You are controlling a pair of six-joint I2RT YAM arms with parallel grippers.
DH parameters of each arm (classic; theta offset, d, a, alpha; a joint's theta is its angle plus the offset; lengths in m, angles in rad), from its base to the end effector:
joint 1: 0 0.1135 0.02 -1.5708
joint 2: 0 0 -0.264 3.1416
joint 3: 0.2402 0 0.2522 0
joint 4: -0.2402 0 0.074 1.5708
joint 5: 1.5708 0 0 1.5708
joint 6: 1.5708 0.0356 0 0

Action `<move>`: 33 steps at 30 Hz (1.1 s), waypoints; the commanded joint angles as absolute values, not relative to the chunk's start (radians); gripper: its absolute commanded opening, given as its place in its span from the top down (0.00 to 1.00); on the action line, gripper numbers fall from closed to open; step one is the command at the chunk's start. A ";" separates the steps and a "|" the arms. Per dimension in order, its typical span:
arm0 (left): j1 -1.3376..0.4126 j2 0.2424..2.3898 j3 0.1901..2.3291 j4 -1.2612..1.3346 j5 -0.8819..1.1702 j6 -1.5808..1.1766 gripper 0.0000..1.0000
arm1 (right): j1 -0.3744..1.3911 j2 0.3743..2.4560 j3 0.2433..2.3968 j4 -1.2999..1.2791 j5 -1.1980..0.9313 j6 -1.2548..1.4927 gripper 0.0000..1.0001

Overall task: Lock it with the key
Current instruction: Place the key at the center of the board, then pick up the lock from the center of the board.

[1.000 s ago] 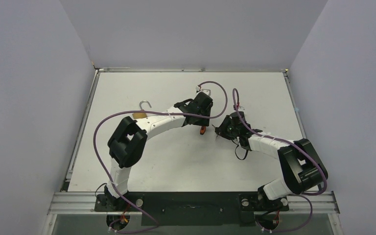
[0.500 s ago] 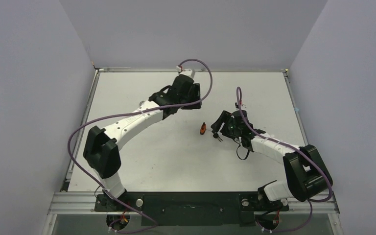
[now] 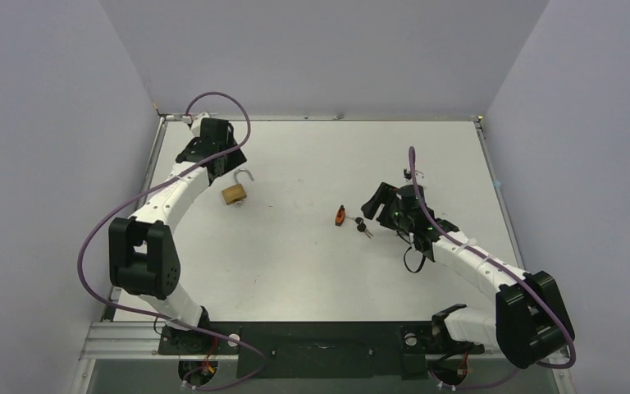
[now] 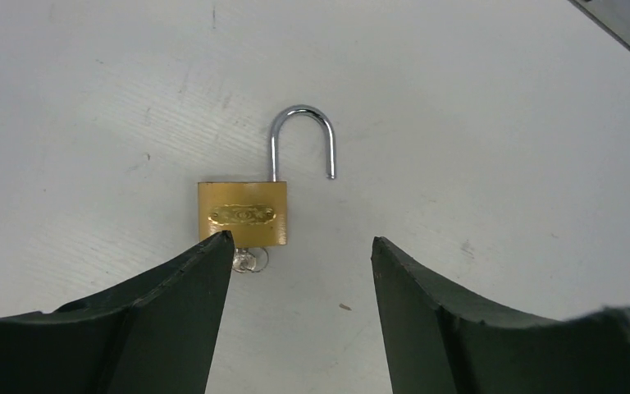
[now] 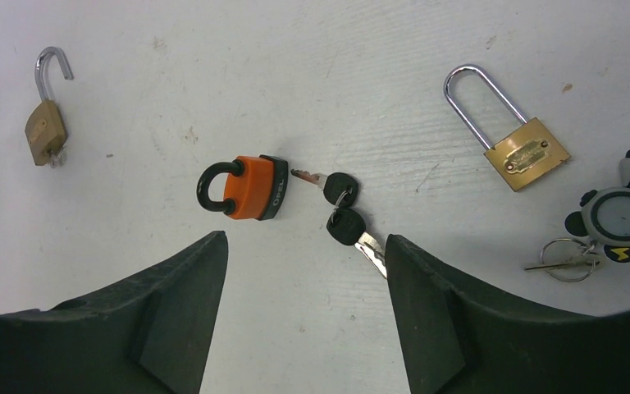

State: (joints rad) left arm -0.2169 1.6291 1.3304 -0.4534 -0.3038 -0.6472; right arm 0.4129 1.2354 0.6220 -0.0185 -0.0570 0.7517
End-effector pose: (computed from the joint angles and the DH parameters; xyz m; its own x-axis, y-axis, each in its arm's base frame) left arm 0.3597 -0.0684 0.2885 -0.5274 -0.4729 -0.7058 -0.4086 0.8696 -0.2773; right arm 0.2340 0.1047 0.2061 -0.6976 0.4387 -0.5665 0.0461 0.8164 0.5756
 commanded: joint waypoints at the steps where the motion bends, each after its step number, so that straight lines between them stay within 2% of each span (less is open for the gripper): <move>1: -0.183 1.688 1.337 -0.443 -0.329 -0.609 0.39 | 0.410 1.185 0.660 -0.035 -0.036 0.723 0.34; 13: -0.158 1.884 1.306 -0.427 -0.298 -0.555 0.37 | 0.410 1.172 0.664 -0.031 -0.078 0.710 0.30; 18: -0.139 1.918 1.308 -0.402 -0.231 -0.536 0.37 | 0.410 1.169 0.663 -0.031 -0.087 0.708 0.30; 33: -0.142 2.000 1.344 -0.404 -0.218 -0.509 0.36 | 0.410 1.169 0.656 -0.012 -0.109 0.704 0.30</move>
